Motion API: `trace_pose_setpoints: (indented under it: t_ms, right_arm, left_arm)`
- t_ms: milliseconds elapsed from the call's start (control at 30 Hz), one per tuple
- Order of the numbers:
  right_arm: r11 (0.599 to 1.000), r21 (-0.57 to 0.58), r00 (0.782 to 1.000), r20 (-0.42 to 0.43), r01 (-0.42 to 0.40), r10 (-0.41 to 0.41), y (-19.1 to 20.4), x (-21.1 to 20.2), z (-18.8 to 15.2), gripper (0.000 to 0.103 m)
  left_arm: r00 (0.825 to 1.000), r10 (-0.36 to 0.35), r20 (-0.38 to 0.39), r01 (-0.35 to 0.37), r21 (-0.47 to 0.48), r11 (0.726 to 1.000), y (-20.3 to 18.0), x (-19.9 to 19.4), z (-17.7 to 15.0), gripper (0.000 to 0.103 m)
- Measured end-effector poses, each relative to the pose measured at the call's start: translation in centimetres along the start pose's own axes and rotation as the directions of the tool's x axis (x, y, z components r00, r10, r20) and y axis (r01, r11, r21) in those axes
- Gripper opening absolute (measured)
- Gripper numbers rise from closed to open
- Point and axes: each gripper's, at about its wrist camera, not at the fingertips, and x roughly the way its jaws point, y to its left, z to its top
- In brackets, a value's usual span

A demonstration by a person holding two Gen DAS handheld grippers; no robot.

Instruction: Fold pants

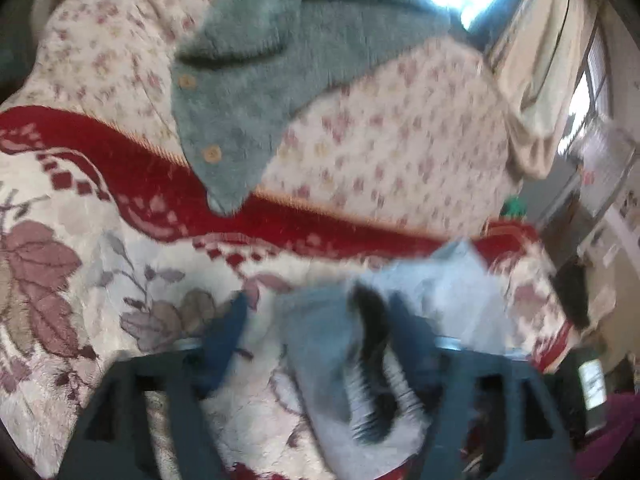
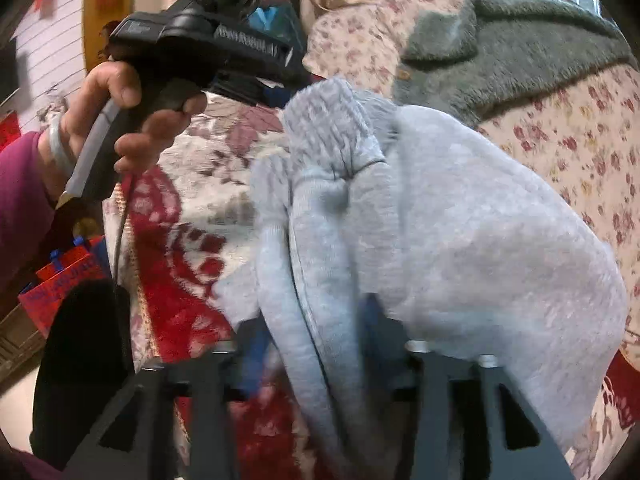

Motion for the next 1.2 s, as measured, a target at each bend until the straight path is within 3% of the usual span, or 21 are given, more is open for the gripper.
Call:
trace_pose_setpoints:
  t_ms: [133, 267, 433, 533, 633, 767, 867, 967, 1067, 1200]
  right_arm:
    - [0.996, 0.055, 0.997, 0.026, -0.074, 0.073, -0.3, -2.5, 0.0, 0.084]
    - [0.976, 0.179, 0.988, 0.114, -0.122, 0.103, -2.7, -7.5, -1.0, 0.084]
    - [0.939, 0.343, 0.985, 0.153, 0.025, -0.083, -8.8, -11.8, -2.2, 0.084]
    - [0.876, 0.465, 0.968, 0.131, 0.129, -0.212, -13.2, -12.7, -2.5, 0.084]
    - [0.829, 0.523, 0.957, 0.08, 0.198, -0.279, -16.2, -11.8, -2.2, 0.084]
    - [0.798, 0.56, 0.958, 0.025, 0.224, -0.286, -18.3, -8.9, -1.4, 0.084]
    - [0.787, 0.565, 0.953, 0.002, 0.248, -0.302, -18.9, -6.8, -1.0, 0.083]
    - [0.801, 0.54, 0.958, -0.037, 0.259, -0.285, -19.3, -4.0, -0.5, 0.083]
    - [0.814, 0.51, 0.957, -0.068, 0.277, -0.283, -19.3, -1.6, -0.3, 0.088]
    - [0.802, 0.54, 0.965, -0.083, 0.254, -0.249, -20.5, -0.3, -1.0, 0.092]
  left_arm:
    - [0.996, -0.061, 0.06, 0.062, -0.004, 0.998, -2.7, -2.2, 0.7, 0.082]
    - [0.992, -0.121, 0.031, 0.117, 0.111, 0.987, -8.3, -2.1, 0.2, 0.084]
    - [0.981, -0.189, -0.035, 0.192, 0.192, 0.962, -13.5, -0.5, -1.4, 0.084]
    - [0.982, -0.175, -0.075, 0.188, 0.219, 0.958, -14.9, 1.0, -2.5, 0.084]
    - [0.988, -0.114, -0.108, 0.136, 0.232, 0.963, -15.3, 2.8, -3.5, 0.084]
    - [0.991, -0.022, -0.129, 0.052, 0.23, 0.972, -13.7, 3.9, -5.1, 0.084]
    - [0.986, -0.022, -0.163, 0.052, 0.177, 0.983, -11.4, 4.4, -6.3, 0.084]
    - [0.984, -0.009, -0.176, 0.036, 0.148, 0.988, -9.6, 5.3, -7.5, 0.084]
    - [0.986, -0.015, -0.163, 0.035, 0.124, 0.992, -8.3, 6.1, -8.5, 0.083]
    - [0.988, -0.032, -0.149, 0.05, 0.117, 0.992, -7.8, 6.8, -8.6, 0.083]
